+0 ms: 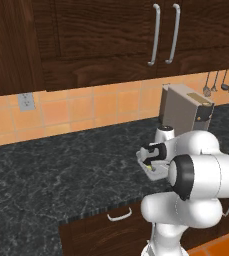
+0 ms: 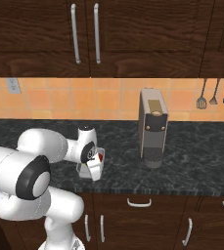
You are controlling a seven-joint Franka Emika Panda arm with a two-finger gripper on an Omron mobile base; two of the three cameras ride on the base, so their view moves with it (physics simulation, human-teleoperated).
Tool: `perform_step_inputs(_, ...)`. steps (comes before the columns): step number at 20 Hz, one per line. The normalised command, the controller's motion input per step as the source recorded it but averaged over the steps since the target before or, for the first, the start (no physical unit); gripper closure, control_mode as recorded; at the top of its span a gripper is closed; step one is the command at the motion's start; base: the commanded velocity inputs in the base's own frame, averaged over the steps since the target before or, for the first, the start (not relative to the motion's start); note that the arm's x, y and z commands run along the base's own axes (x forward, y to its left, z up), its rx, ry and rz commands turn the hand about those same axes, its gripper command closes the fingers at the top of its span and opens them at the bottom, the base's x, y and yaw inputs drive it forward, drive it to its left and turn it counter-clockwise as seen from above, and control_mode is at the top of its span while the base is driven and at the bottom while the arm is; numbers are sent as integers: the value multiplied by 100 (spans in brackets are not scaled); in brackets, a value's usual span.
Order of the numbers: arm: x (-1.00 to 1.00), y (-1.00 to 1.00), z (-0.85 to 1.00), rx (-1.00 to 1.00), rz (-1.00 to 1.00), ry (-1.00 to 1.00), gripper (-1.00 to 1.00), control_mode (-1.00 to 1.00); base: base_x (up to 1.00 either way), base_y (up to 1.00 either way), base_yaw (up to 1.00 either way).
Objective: Take the meat container that has the steak and place it on the second highest rack of the freezer. Then take the vegetable container that has the lemon wedge and bell pepper and place it on the highest rack of the freezer.
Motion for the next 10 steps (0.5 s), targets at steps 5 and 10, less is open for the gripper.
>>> perform_step_inputs(5,0,0,0,0,0,0,-100,-100,0,0,0)
perform_step_inputs(10,0,0,0,0,0,0,100,-100,0,0,0)
